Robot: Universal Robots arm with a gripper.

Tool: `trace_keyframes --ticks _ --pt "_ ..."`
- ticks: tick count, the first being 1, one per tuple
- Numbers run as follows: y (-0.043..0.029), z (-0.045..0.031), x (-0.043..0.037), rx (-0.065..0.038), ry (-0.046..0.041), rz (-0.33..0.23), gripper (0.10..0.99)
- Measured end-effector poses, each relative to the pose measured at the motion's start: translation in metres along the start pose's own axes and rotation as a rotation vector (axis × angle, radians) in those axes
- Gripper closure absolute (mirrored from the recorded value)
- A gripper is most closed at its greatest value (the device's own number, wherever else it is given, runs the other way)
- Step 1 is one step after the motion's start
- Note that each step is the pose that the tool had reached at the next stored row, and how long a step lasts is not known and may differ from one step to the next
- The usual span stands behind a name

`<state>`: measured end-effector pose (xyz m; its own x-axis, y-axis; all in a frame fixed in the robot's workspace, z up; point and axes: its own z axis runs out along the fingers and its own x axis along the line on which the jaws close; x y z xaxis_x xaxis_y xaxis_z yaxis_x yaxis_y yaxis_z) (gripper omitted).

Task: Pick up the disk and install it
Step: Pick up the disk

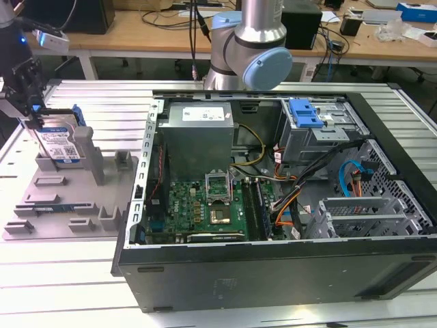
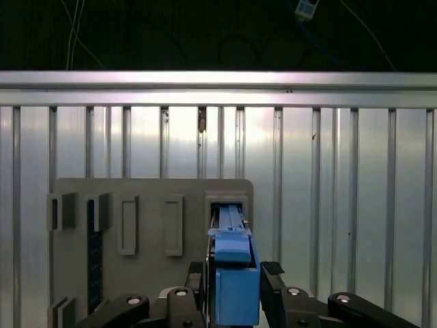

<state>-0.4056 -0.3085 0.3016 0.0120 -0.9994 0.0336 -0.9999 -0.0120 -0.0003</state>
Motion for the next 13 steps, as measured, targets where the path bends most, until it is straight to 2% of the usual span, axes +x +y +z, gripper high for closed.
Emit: trace_keyframes --ticks 13 --pt "0.0016 0.0034 -0.0001 0.000 0.0000 0.000 0.631"
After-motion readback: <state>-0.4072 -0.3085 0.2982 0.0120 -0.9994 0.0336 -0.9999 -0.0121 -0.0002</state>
